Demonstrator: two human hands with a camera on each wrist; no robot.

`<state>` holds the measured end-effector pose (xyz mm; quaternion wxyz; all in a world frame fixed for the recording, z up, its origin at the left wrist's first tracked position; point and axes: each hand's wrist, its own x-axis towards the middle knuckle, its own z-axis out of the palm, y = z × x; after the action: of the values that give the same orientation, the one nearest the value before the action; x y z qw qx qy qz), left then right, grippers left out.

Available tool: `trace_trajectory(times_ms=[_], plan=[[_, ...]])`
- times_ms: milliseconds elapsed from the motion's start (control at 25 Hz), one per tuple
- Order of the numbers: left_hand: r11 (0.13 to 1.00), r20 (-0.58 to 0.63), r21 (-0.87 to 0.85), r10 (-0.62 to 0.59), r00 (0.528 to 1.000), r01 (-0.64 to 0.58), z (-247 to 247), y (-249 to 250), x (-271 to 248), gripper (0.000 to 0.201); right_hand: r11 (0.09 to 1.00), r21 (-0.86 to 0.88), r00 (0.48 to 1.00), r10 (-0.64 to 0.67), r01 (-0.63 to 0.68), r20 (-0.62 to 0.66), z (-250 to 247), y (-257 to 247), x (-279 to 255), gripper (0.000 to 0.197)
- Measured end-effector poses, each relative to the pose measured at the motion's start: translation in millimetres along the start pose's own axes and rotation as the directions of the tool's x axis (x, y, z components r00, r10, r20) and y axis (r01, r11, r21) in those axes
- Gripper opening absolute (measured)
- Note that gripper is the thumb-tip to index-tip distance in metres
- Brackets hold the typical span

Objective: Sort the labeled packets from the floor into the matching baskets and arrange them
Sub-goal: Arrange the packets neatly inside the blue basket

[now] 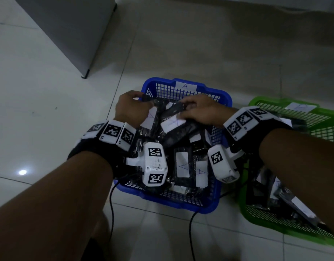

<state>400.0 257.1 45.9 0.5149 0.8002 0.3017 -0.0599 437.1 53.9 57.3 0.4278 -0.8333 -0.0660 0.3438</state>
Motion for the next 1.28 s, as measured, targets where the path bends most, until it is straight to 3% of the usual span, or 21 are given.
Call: trace_trajectory(times_ms=[160,280,360,440,520,600,760,920,1000,1160,1280], plan=[[0.990,-0.075,-0.141,-0.022,0.997,0.011,0,0,-2,0.037,0.926,0.376,0.938,0.110,0.023,-0.330,-6,8,15,0.014],[0.971,-0.069,-0.230,-0.083,0.994,0.065,-1,-6,-3,0.042,0.866,0.498,0.915,0.179,0.028,-0.362,6,13,30,0.013],[0.957,-0.045,-0.267,-0.129,0.991,0.113,1,-9,-3,0.047,0.915,0.403,0.922,0.131,0.030,-0.365,16,14,36,0.010],[0.949,-0.028,-0.287,-0.144,0.989,0.130,1,-9,-5,0.041,0.992,0.109,0.918,-0.013,0.061,-0.398,21,12,36,0.013],[0.941,-0.029,-0.311,-0.152,0.988,0.136,1,-8,-6,0.034,0.982,-0.175,0.892,-0.135,0.064,-0.432,19,14,34,0.015],[0.933,-0.031,-0.333,-0.156,0.987,0.137,3,-6,-7,0.031,0.944,-0.330,0.893,-0.142,-0.007,-0.427,11,22,30,0.018],[0.939,-0.021,-0.311,-0.164,0.986,0.149,14,-4,-3,0.027,0.879,-0.475,0.962,-0.085,-0.050,-0.259,7,42,22,0.031],[0.927,0.005,-0.334,-0.180,0.984,0.171,27,-6,-1,0.034,0.793,-0.591,0.967,-0.006,-0.149,-0.253,-4,44,27,0.052],[0.921,0.023,-0.350,-0.171,0.985,0.168,30,-6,-3,0.037,0.799,-0.579,0.972,0.030,-0.162,-0.231,-8,46,24,0.057],[0.916,0.031,-0.369,-0.157,0.987,0.157,32,-6,-4,0.037,0.837,-0.543,0.967,-0.073,-0.074,-0.244,-6,47,16,0.056],[0.932,0.011,-0.329,-0.157,0.988,0.152,33,-7,-3,0.041,0.878,-0.474,0.919,-0.134,-0.064,-0.372,-16,45,15,0.036]])
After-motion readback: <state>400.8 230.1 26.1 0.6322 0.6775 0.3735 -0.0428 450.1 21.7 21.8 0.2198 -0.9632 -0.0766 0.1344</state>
